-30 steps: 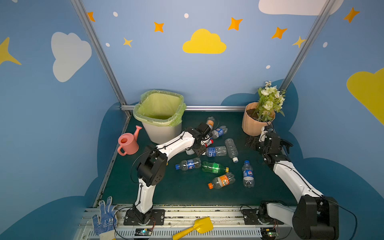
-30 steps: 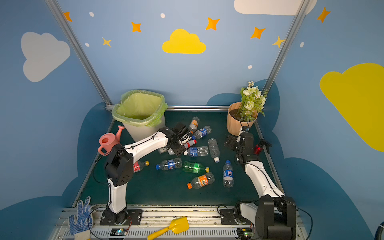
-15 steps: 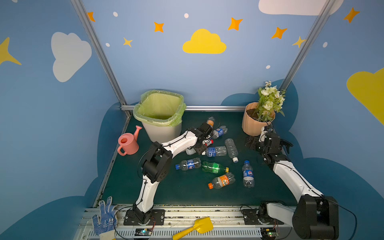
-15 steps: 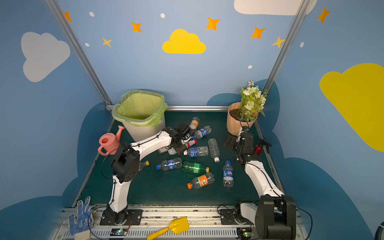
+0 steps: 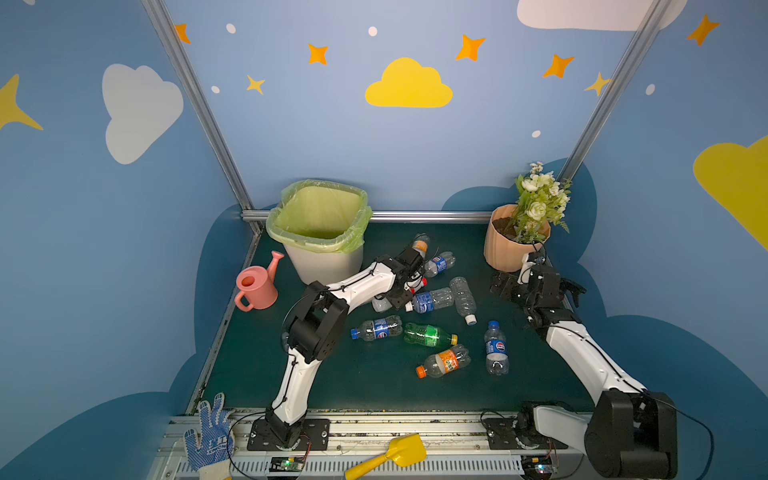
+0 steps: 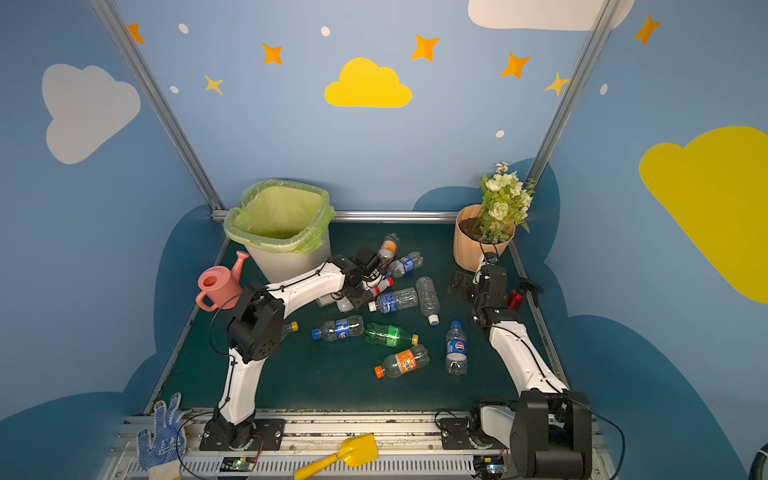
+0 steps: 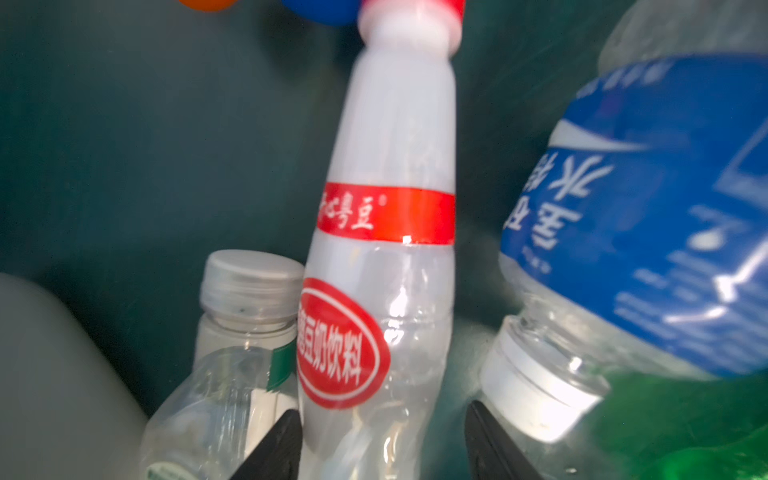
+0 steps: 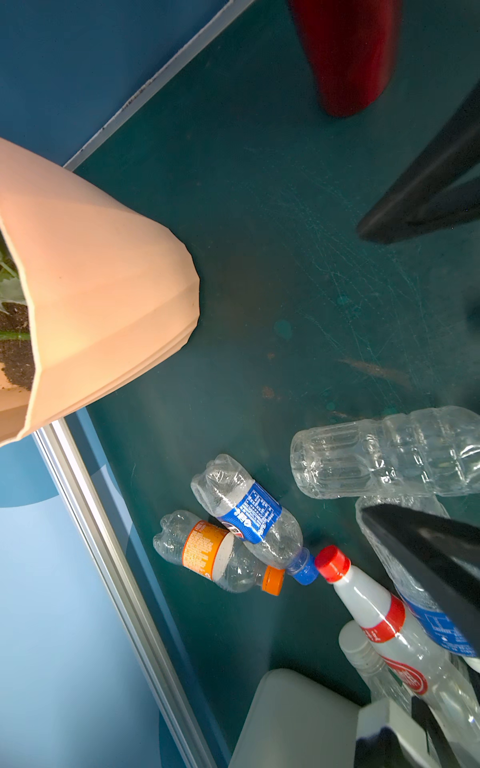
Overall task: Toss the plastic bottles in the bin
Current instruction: 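Lower the left gripper onto the red-banded white bottle among the pile and grasp, then lift the red-banded white bottle with the left gripper over the bin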
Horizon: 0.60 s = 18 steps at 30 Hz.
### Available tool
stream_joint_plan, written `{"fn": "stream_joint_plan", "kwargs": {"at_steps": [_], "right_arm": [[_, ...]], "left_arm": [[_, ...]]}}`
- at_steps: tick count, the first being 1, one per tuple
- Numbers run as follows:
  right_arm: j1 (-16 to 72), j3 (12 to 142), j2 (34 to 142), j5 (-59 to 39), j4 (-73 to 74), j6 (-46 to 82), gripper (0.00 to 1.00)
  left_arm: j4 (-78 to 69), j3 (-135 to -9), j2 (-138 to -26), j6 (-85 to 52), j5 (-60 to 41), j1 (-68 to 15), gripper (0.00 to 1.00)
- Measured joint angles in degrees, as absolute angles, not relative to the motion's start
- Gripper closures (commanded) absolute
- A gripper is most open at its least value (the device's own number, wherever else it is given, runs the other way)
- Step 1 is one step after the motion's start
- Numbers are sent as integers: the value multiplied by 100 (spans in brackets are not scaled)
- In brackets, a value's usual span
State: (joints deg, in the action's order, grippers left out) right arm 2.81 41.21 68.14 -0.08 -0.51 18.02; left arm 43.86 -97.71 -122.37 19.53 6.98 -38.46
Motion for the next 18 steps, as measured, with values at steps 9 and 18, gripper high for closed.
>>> {"fn": "stream_joint_plan", "kwargs": {"at_steps": [9, 18], "right_arm": [[281, 4121, 6827, -1, -71, 1802, 3], [281, 4112, 6825, 64, -80, 1793, 3]], "left_arm": [[4364, -9771, -12390, 1968, 589, -3835, 42], [4329, -9771, -12390, 1946, 438, -3828, 50]]}}
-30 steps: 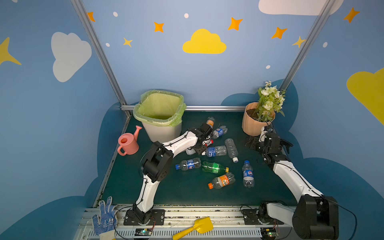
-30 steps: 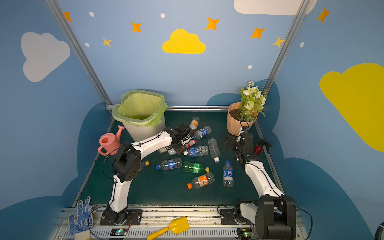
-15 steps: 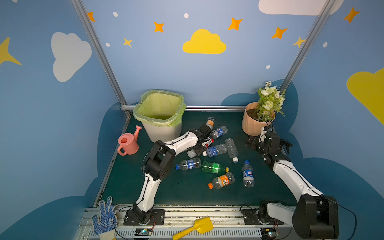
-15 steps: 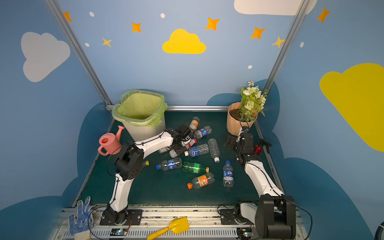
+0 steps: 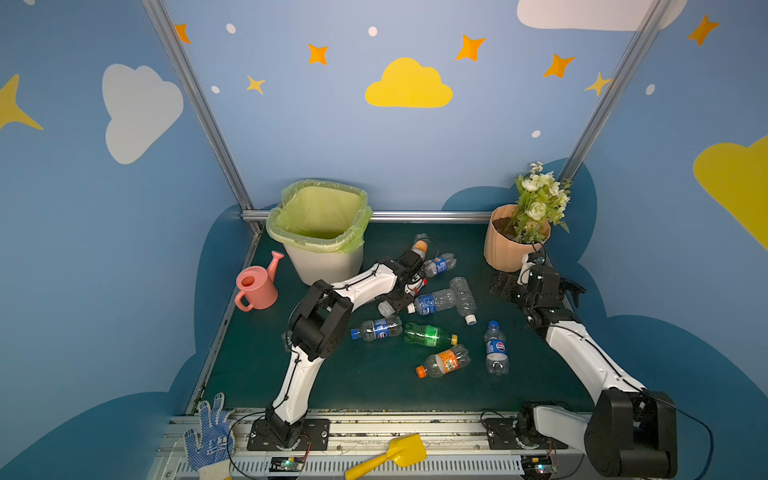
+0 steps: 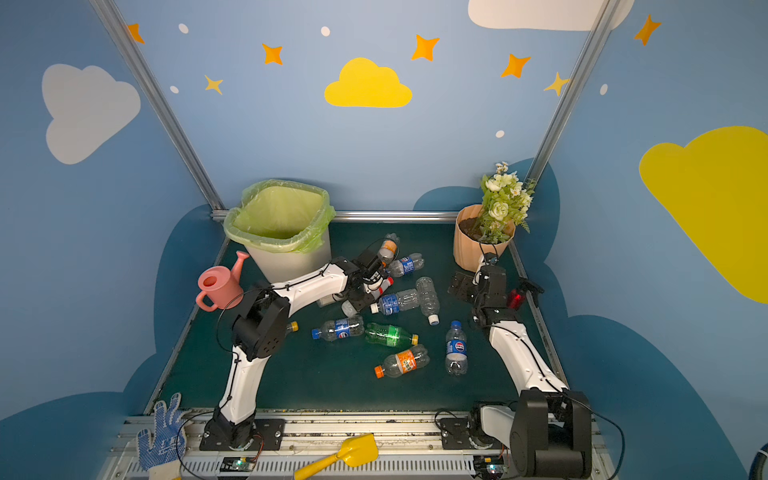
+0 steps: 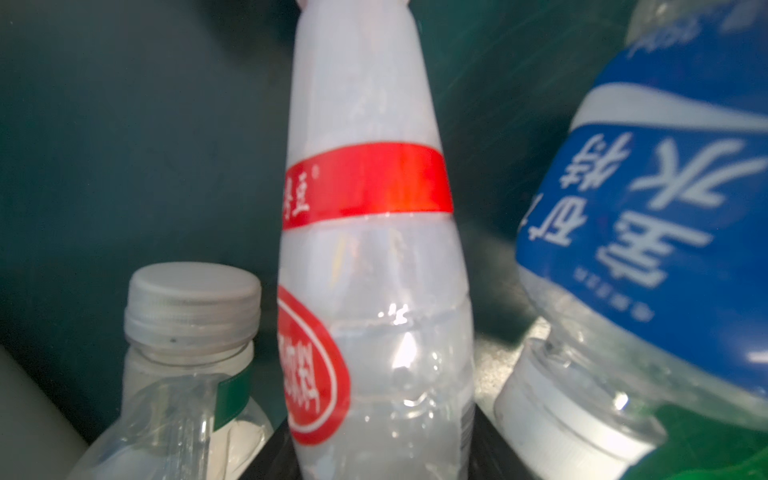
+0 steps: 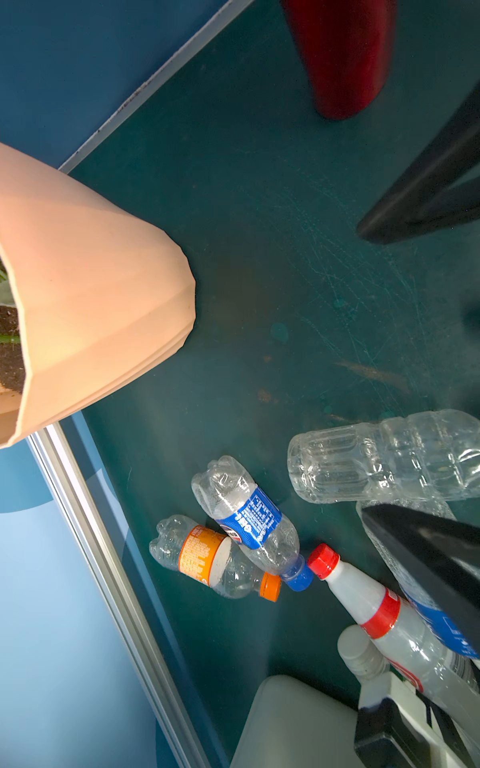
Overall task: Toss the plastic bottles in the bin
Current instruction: 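Lift the red-banded white bottle with the left gripper over the bin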
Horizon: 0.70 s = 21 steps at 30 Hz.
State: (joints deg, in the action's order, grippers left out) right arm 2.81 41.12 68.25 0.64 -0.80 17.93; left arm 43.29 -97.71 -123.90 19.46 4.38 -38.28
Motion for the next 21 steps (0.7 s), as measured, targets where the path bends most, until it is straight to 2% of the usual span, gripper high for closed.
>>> {"fn": "stream_joint_plan", "kwargs": {"at_steps": [4, 8, 15, 21], "right_arm": [[281, 4112, 6823, 102, -86, 1776, 3], [276, 4091, 6820, 106, -104, 1776, 3], [276, 4088, 6820, 106, -113, 1776, 3], [276, 4088, 6820, 99, -108, 1782, 3]], "left_arm": [[4278, -9769, -12390, 1911, 386, -3826, 59], [4174, -9717, -12361, 1865, 305, -3826, 63], [3979, -9312, -11850, 1719, 196, -3826, 62], [3706, -9111, -10951, 1525, 200, -3826, 62]]}}
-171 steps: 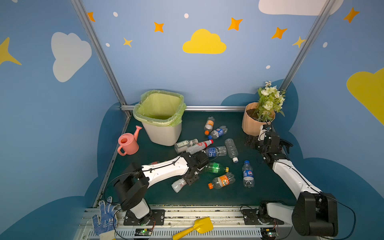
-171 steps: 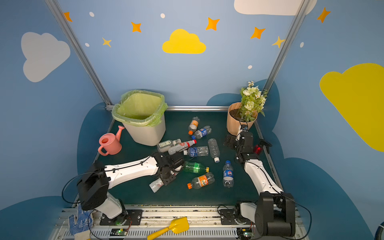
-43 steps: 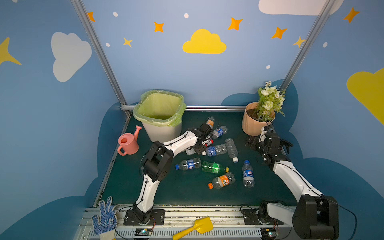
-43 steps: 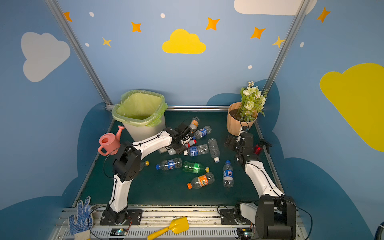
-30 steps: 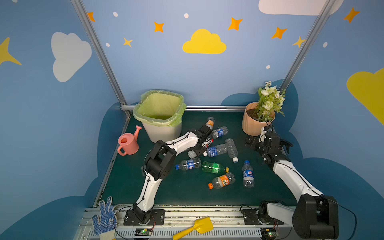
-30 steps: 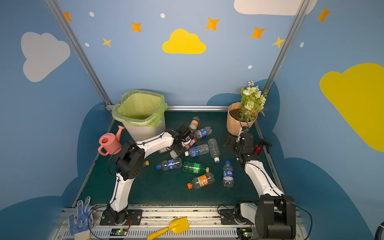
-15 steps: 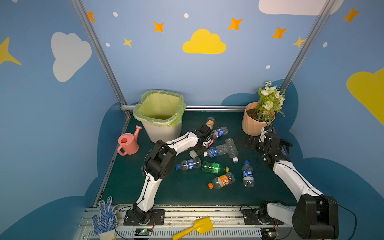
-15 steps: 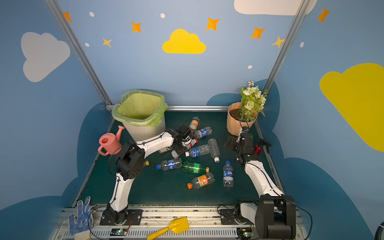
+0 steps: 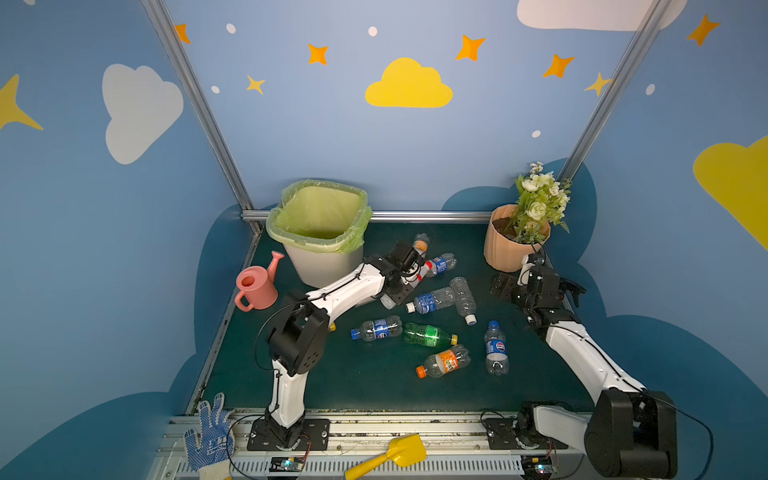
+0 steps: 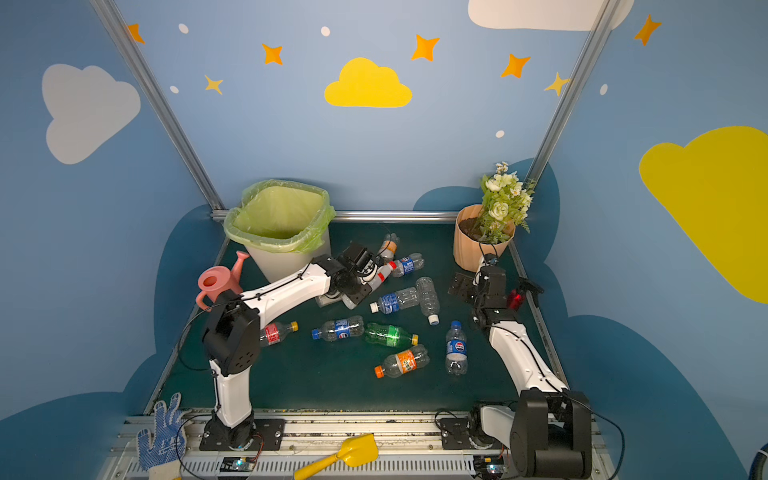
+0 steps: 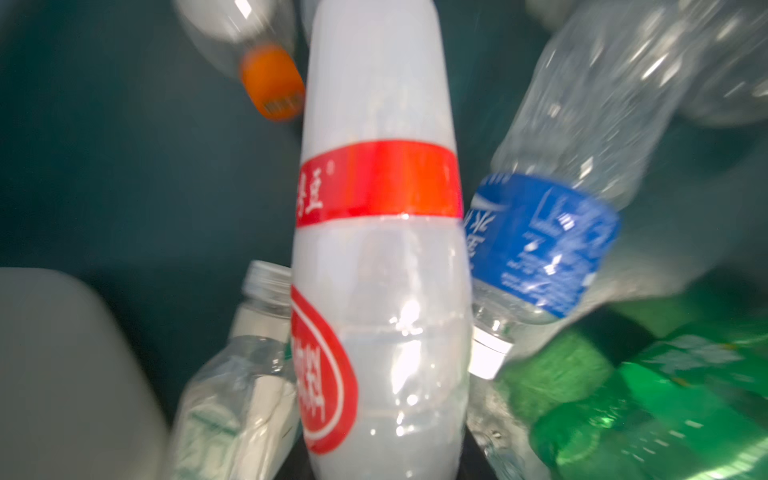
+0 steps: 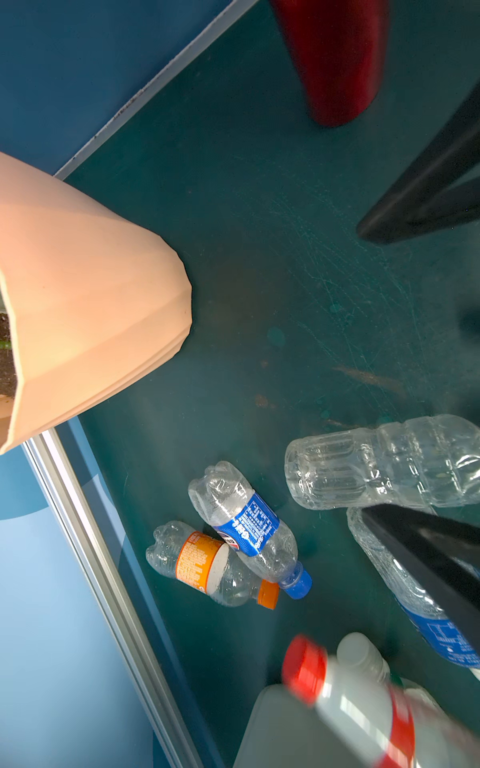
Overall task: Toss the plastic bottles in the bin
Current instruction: 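Lift the red-banded white bottle with the left gripper over the bin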
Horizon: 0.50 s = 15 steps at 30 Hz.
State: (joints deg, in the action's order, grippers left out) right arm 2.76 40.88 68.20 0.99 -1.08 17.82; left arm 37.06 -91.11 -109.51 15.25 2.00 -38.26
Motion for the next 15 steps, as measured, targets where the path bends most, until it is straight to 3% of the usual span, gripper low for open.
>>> {"fn": "stream_joint_plan", "kwargs": {"at_steps": [15], "right_arm": [[283, 4091, 7017, -237, 32, 1892, 3]], "left_arm": [[1796, -7679, -7848, 1245, 921, -3822, 60]]}}
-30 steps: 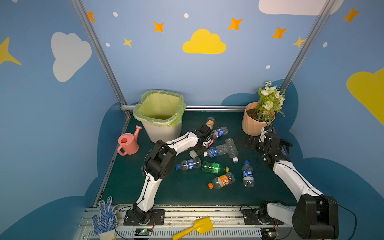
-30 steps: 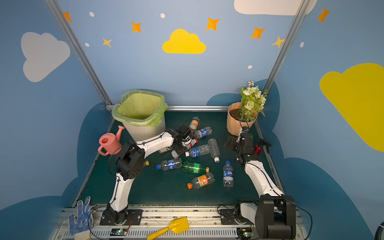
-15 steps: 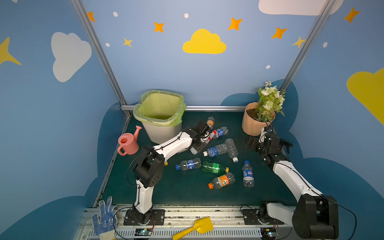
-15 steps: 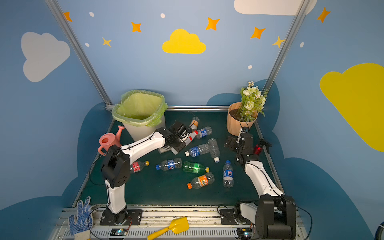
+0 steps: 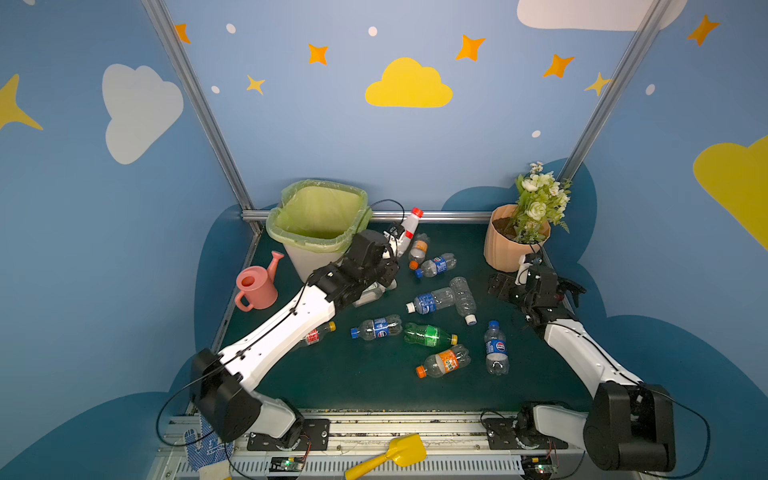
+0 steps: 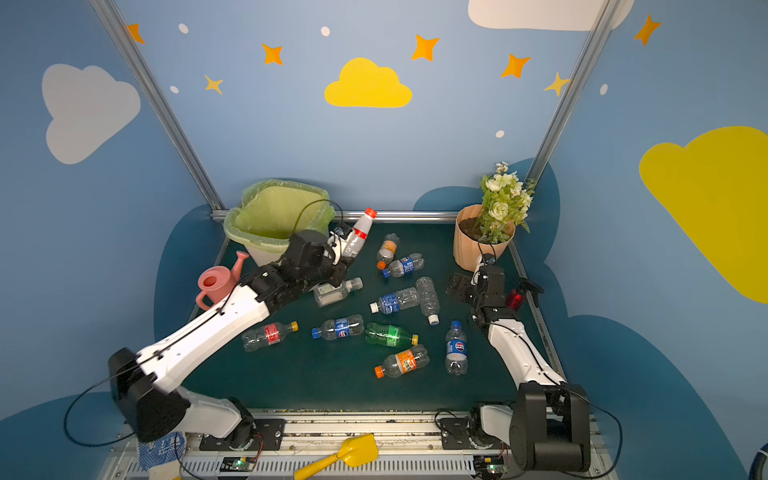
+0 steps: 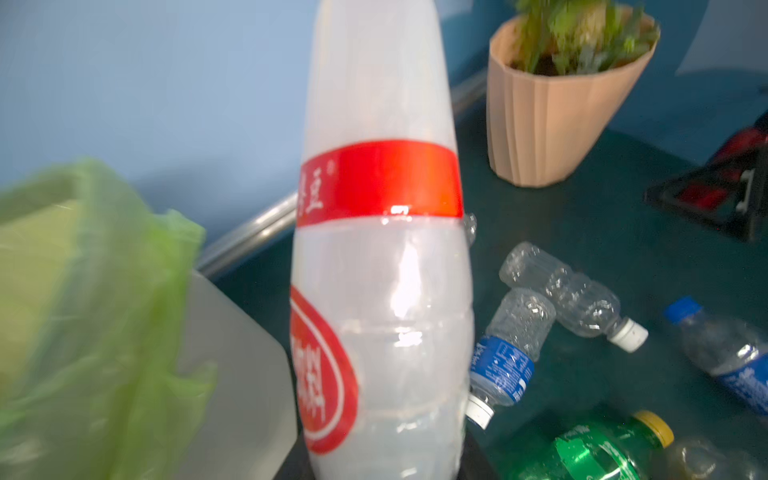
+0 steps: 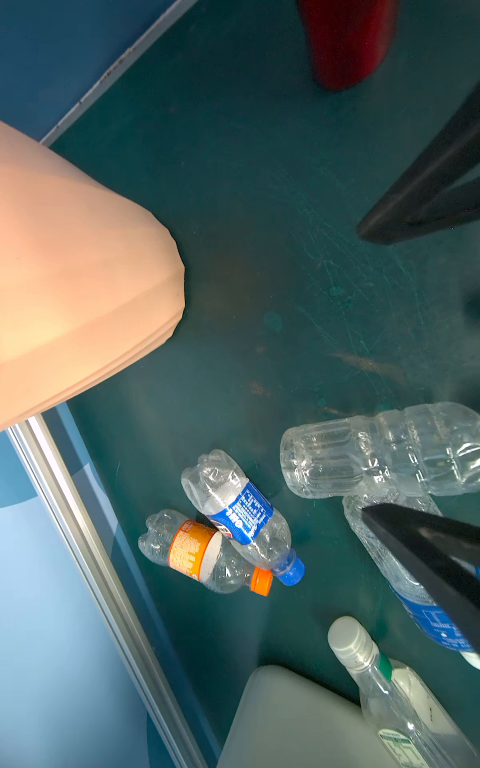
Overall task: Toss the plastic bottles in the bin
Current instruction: 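Lift the red-banded white bottle with the left gripper over the bin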
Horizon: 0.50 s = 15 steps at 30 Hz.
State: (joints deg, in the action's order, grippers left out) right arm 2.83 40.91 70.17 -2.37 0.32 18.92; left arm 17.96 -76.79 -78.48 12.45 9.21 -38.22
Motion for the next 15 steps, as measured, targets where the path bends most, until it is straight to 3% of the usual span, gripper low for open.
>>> {"fn": "stream_joint_plan", "kwargs": {"at_steps": [6, 11, 15], "right_arm": [[322, 4093, 7102, -316, 82, 1951, 3], [390, 4115, 7140, -360, 106, 1962, 3], [445, 4158, 7142, -368, 110, 1973, 3]], "left_arm": [[311, -7072, -6497, 1737, 1372, -3756, 61], [-543, -7140, -6090, 2303, 1553, -3581, 60], [-725, -7430, -6163, 2303, 1406, -2895, 59]]}}
